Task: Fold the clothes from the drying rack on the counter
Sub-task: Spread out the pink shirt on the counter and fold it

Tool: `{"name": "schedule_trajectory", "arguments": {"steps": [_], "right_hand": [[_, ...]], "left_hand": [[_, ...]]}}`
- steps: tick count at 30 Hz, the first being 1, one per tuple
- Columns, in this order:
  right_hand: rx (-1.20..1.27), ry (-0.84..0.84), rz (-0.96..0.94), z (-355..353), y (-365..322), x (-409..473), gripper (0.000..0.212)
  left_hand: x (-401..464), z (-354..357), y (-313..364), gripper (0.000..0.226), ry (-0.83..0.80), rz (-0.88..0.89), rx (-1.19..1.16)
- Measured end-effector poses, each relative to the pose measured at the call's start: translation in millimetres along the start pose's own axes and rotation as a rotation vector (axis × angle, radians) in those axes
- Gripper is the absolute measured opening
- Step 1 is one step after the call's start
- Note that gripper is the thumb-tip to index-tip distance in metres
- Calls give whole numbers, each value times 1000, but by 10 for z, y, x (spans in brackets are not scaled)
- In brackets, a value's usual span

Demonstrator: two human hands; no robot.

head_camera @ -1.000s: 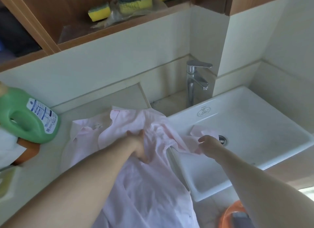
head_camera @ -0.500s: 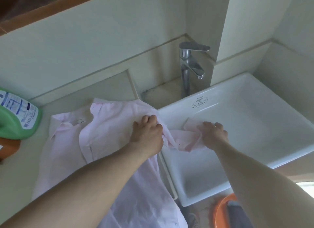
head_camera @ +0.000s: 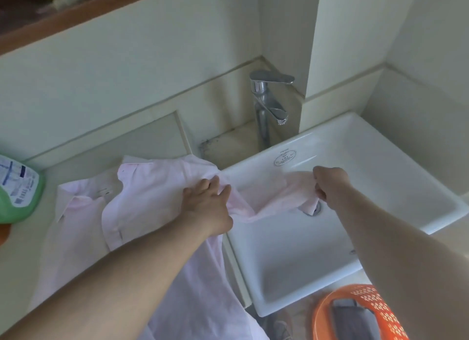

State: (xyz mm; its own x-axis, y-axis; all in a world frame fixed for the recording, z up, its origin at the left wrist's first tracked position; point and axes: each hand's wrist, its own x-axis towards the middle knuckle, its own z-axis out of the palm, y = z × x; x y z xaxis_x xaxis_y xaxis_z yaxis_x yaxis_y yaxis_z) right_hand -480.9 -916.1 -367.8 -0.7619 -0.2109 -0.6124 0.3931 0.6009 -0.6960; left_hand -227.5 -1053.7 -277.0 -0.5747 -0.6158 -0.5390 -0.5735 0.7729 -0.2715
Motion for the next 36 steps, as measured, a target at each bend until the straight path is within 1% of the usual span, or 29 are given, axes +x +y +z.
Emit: {"name": "schedule_trajectory", "arguments": {"steps": [1, 2, 4, 5, 6, 7, 8, 9, 11, 12, 13, 15, 17, 19, 21, 22, 24, 26, 27, 29, 31, 33, 35, 36], "right_hand": [[215, 38, 61, -100, -70, 34, 7], [350, 73, 72, -189, -128, 62, 6], [454, 106, -9, -332, -195, 125, 16], [452, 132, -80, -379, -201, 158, 27], [379, 174, -147, -407, -182, 189, 39], [261, 217, -193, -425, -144, 221, 46], [134, 250, -211, -422, -82, 246, 49], [29, 255, -184, -400, 0, 270, 50], [-54, 191, -84, -321, 185, 308, 52], [-50, 145, -43, -278, 255, 303, 56], [-23, 103, -7, -227, 334, 323, 62], [63, 79, 43, -129, 482, 366, 70], [168, 117, 31, -53, 513, 363, 57], [278, 134, -2, 5, 456, 327, 46], [363, 123, 10, 34, 380, 349, 50], [357, 123, 28, 53, 343, 373, 55], [294, 112, 43, 56, 258, 379, 59], [266, 78, 54, 62, 183, 377, 55], [286, 63, 69, 65, 142, 378, 47], [305, 45, 108, 81, 74, 390, 25], [342, 32, 122, 112, 48, 411, 27], [506, -61, 38, 101, 19, 362, 28], [667, -160, -115, 46, -16, 296, 39], [720, -170, -161, -1, -29, 271, 43]], "left_hand": [[13, -13, 16, 88, -13, -14, 3], [22, -13, 30, 89, -20, -24, 2], [57, -20, 68, 85, 0, -47, 0], [76, -33, 96, 84, 23, -62, -2], [92, -38, 119, 85, 48, -77, 6], [103, -44, 147, 89, 62, -87, 27], [113, -42, 178, 94, 64, -88, 57], [116, -38, 212, 97, 51, -84, 89], [106, -27, 266, 99, 8, -64, 161], [96, -24, 283, 95, -9, -50, 197], [99, -18, 294, 85, -24, -31, 230], [103, -13, 300, 66, -40, 26, 277], [149, 19, 290, 55, -43, 124, 308], [185, 56, 259, 51, -22, 252, 290], [188, 77, 226, 46, 3, 372, 240], [178, 86, 206, 44, 1, 405, 213], [159, 86, 190, 38, -12, 425, 171], [149, 80, 183, 35, -22, 427, 164], [151, 77, 179, 34, -27, 429, 173], [165, 68, 164, 34, -45, 422, 187], [183, 84, 149, 37, -56, 393, 172], [210, 121, 152, 44, -49, 371, 161], [245, 167, 163, 54, -34, 358, 161], [256, 182, 168, 57, -33, 360, 163]]}}
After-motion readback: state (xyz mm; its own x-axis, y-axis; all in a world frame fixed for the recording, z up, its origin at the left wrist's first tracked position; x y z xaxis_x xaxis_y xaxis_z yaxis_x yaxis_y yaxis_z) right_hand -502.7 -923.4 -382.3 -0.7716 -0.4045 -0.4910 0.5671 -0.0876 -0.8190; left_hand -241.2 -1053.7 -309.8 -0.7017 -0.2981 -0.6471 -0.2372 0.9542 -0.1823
